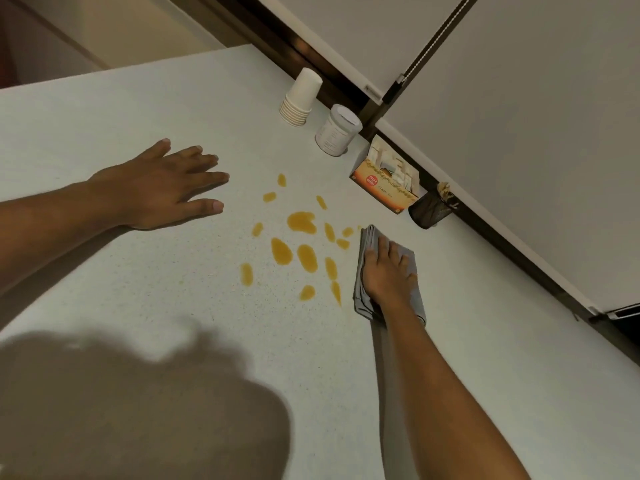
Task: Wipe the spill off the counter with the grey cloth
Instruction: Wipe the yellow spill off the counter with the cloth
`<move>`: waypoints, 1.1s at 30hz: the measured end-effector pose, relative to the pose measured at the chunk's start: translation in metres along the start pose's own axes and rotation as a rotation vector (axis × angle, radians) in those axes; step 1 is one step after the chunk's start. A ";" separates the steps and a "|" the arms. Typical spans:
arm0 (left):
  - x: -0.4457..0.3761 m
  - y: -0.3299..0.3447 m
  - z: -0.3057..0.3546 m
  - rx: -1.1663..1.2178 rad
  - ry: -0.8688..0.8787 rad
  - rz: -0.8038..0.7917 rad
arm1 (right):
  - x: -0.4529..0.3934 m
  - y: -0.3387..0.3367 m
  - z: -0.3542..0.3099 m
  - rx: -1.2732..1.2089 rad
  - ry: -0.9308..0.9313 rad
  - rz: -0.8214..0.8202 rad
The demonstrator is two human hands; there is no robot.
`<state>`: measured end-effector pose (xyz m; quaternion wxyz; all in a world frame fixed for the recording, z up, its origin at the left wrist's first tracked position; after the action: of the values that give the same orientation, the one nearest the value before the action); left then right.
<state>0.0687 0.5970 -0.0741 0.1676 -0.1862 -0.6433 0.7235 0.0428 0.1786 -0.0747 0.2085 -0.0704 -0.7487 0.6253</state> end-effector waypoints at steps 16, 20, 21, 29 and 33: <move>-0.001 -0.002 -0.001 0.032 -0.048 -0.007 | 0.079 0.012 0.022 0.018 -0.324 -0.008; 0.000 -0.001 0.000 0.048 -0.059 -0.034 | 0.013 -0.004 -0.010 0.014 -0.195 -0.021; 0.000 -0.001 0.001 0.049 -0.058 -0.039 | 0.014 0.000 -0.018 0.026 -0.195 -0.029; 0.005 -0.010 0.007 0.045 -0.009 0.033 | 0.185 0.057 -0.058 0.061 -0.487 -0.014; 0.006 -0.009 0.001 0.083 -0.028 0.026 | 0.207 0.056 -0.045 0.028 -0.423 -0.010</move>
<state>0.0626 0.5998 -0.0650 0.1567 -0.1771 -0.6124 0.7544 -0.1354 0.3068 -0.0765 0.0505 0.0690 -0.7675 0.6354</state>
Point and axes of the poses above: each hand's wrist, its own x-axis away from the middle knuckle, its own y-axis out of the palm, z = x × y, the point moved 9 cm from there along -x, towards the middle knuckle, and after that the axes turned 6 degrees about -z, right-handed, at the moved point
